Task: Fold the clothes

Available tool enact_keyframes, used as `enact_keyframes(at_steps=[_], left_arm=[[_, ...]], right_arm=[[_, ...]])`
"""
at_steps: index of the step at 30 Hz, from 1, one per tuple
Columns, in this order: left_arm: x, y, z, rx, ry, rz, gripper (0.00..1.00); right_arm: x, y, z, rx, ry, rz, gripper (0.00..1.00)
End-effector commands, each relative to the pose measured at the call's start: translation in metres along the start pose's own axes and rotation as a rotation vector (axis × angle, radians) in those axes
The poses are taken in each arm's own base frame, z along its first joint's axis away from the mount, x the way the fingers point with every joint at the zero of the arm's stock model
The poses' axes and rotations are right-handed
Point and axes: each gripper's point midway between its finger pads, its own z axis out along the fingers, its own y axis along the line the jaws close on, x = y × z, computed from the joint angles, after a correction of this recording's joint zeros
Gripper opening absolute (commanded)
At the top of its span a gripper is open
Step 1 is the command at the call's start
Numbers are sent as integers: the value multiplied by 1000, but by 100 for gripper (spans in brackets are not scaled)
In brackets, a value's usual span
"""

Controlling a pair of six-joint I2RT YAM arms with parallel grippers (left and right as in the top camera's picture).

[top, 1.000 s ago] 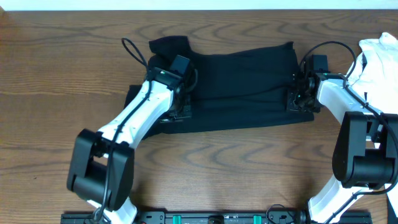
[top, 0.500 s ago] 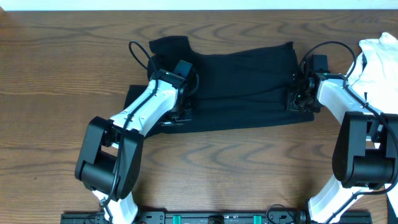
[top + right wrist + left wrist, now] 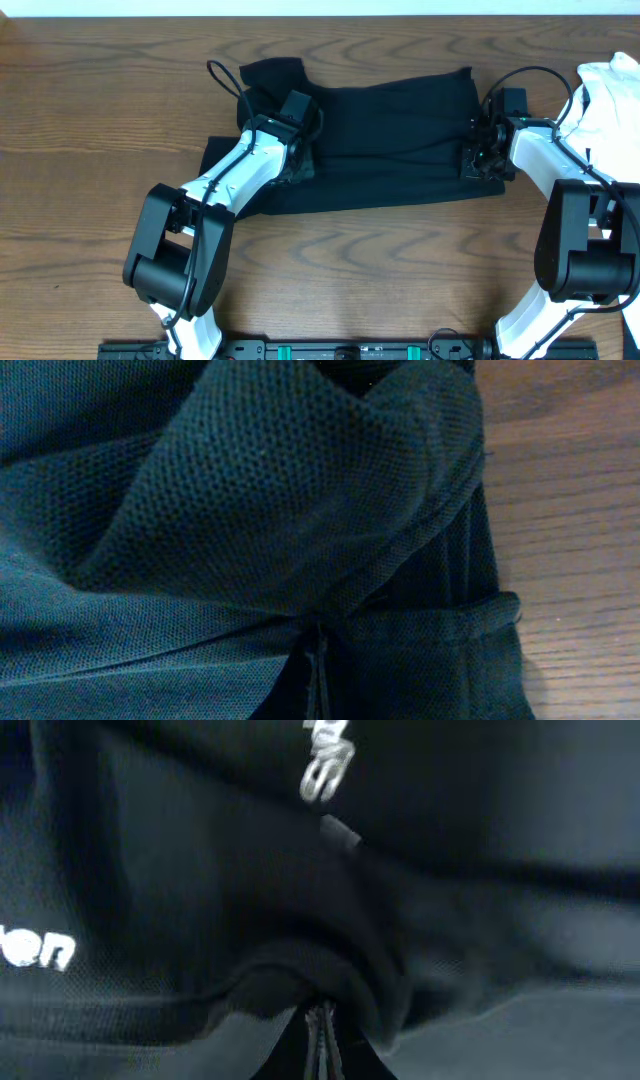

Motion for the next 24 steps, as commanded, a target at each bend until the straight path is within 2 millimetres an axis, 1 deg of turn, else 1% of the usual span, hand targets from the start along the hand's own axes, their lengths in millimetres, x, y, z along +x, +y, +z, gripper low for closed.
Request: enact_keyframes(at_steps=[1, 5, 8, 11, 15, 17, 18, 21, 24], left_arm=[[-10, 3, 3, -21, -46, 31, 6], [-31, 4, 1, -38, -135, 34, 7], [-42, 7, -3, -42, -161, 57, 6], [-45, 14, -12, -56, -142, 45, 7], [-38, 17, -34, -70, -93, 55, 6], [-30, 9, -43, -43, -70, 81, 6], [-24, 0, -46, -6, -52, 105, 6], [-6, -23, -46, 67, 2, 151, 6], [8, -36, -39, 66, 28, 193, 6]], right_arm=[[20, -21, 17, 68, 69, 28, 2], [20, -21, 17, 68, 69, 28, 2], [20, -21, 17, 68, 69, 28, 2], [20, -21, 17, 68, 70, 28, 2], [20, -21, 17, 68, 69, 28, 2], [20, -21, 17, 68, 68, 28, 2], [20, -21, 17, 68, 68, 28, 2], [19, -21, 17, 68, 65, 28, 2], [19, -21, 17, 68, 66, 28, 2]])
